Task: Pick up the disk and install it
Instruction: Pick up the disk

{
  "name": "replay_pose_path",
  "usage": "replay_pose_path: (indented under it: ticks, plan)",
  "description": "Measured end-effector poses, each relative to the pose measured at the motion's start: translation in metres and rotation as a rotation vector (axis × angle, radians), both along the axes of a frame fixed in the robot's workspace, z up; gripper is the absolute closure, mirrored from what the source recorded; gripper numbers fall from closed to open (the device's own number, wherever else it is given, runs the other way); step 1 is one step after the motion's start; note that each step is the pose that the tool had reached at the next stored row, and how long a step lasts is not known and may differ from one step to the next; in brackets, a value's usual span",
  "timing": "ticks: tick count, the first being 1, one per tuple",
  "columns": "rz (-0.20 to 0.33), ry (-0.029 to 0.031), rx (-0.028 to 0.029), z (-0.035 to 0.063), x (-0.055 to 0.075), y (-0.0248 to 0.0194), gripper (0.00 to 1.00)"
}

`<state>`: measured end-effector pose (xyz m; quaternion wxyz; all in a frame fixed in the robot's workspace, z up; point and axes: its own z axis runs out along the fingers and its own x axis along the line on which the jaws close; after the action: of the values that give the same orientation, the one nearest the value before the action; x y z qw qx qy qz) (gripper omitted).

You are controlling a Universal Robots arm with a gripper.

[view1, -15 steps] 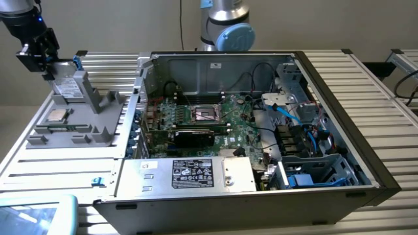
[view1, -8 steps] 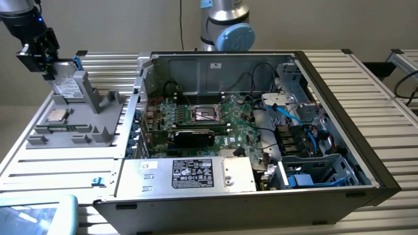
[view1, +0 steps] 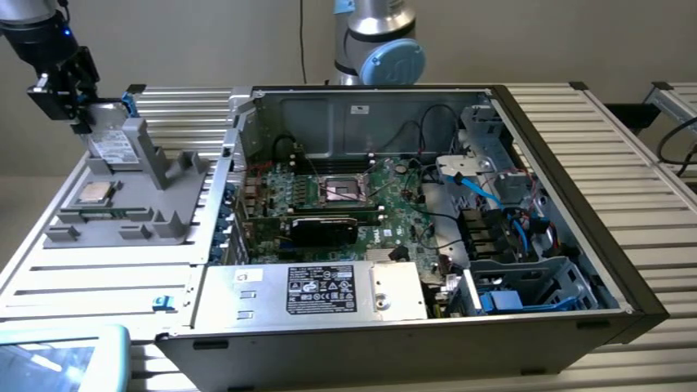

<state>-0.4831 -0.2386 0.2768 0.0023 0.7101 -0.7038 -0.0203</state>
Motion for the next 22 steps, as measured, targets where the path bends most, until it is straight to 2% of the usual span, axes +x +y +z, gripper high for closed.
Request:
replay_pose_path:
  ticks: [5, 10, 22]
  plan:
    - [-0.017, 0.0, 0.0031, 0.0, 0.0001, -0.0001, 0.34]
    - [-0.033, 0.0, 0.0032, 0.0, 0.0006, -0.0006, 0.34]
    - [-0.034, 0.0, 0.004, -0.0001, 0.0013, -0.0012, 0.36]
